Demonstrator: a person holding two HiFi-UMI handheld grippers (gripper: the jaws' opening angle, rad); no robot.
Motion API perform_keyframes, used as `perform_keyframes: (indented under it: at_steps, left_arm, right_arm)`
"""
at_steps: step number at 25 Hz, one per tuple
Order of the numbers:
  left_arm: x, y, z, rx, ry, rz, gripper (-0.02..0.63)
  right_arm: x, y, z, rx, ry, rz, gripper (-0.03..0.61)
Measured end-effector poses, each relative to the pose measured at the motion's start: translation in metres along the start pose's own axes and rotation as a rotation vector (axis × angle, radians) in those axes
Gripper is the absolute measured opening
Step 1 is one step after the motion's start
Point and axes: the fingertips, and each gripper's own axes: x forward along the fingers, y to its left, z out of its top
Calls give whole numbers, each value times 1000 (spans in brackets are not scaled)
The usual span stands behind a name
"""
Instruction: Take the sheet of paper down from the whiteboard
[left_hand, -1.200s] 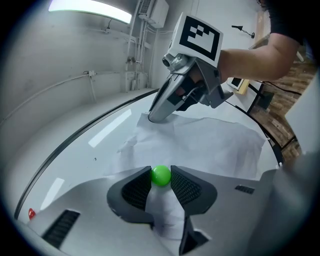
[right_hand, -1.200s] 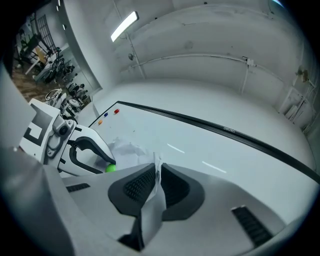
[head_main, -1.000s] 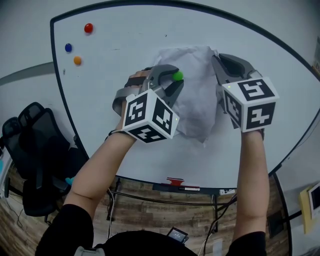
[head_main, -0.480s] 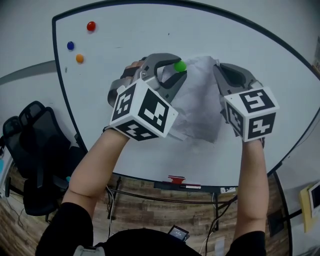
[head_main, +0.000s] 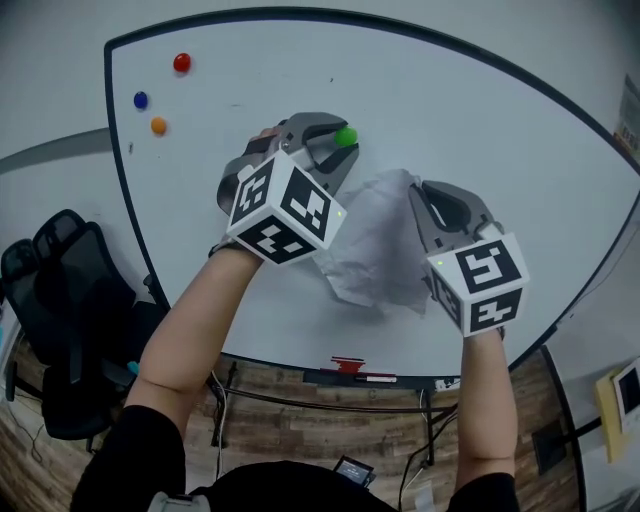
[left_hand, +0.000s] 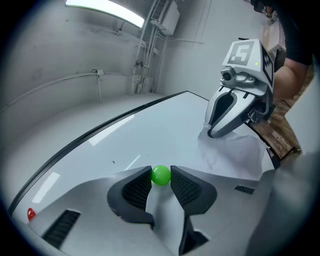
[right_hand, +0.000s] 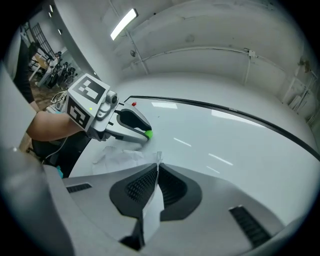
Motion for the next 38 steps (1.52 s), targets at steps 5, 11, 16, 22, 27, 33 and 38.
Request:
perform_keyframes:
  at_steps: [5, 11, 16, 22, 27, 33, 38]
  left_arm:
    - [6, -3, -4, 24, 13, 11, 130]
    - [8, -4, -6, 40, 12, 26, 131]
    - [8, -5, -7, 59, -1, 26, 138]
    - [-3, -11, 1, 60, -44, 18, 164]
    - [-26, -34, 11, 73, -103, -11, 163]
    - [-67, -90, 3, 5, -148, -121, 109]
    - [-90, -141, -15, -64, -152, -203, 49]
  right_arm:
    - [-8, 0, -4, 11, -10, -11, 21]
    - [-15, 3, -2, 7, -24, -3, 21]
    - [-14, 6, -2, 6, -22, 7, 21]
    - [-14, 10, -4, 12, -16, 17, 21]
    - [-23, 26, -24, 25, 18, 44, 21]
    - [-50, 62, -59, 72, 55, 92, 21]
    - [-77, 93, -104, 134, 137, 131, 21]
